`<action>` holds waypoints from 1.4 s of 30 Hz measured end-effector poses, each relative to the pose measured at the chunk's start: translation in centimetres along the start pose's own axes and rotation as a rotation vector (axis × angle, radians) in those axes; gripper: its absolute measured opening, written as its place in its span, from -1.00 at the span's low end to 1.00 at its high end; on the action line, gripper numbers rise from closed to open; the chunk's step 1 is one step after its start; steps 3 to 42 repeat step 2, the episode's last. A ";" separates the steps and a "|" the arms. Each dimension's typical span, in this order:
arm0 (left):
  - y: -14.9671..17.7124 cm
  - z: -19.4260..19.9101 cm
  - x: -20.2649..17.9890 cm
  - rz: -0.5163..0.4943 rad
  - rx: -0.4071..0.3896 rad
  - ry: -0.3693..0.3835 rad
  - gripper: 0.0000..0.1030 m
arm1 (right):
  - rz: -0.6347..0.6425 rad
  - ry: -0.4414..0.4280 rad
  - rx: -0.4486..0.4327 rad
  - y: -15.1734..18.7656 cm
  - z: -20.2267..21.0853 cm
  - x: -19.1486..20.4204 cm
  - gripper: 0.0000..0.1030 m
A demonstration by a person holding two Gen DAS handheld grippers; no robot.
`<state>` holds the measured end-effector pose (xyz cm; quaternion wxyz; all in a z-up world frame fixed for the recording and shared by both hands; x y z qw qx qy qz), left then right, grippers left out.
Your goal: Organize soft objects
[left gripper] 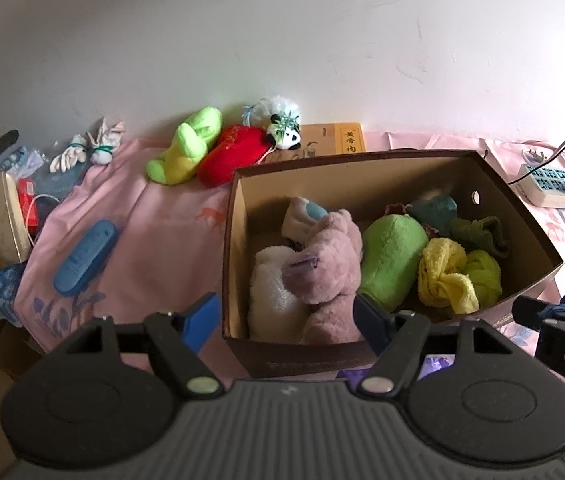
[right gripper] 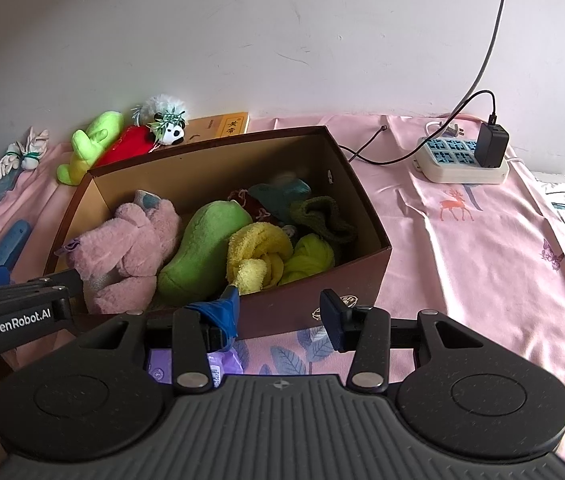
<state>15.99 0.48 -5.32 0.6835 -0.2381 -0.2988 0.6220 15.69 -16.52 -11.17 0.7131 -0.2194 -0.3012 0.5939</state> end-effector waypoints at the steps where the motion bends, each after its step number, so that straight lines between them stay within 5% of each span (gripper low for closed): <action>1: 0.0 0.0 0.0 0.001 -0.001 -0.003 0.43 | 0.000 0.000 0.000 0.0 0.0 0.0 -0.45; 42: 0.0 0.0 0.1 0.001 0.001 -0.006 0.43 | 0.000 0.000 -0.001 0.0 0.0 0.0 -0.45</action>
Point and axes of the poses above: each gripper's, at about its wrist camera, not at the fingertips, and z roughly against the way its jaws point, x to its left, y to its underside, the point moved 10 cm from there along -z, roughly the way its jaws point, and after that the axes turned 2 degrees about -z, right-handed, at the moved point
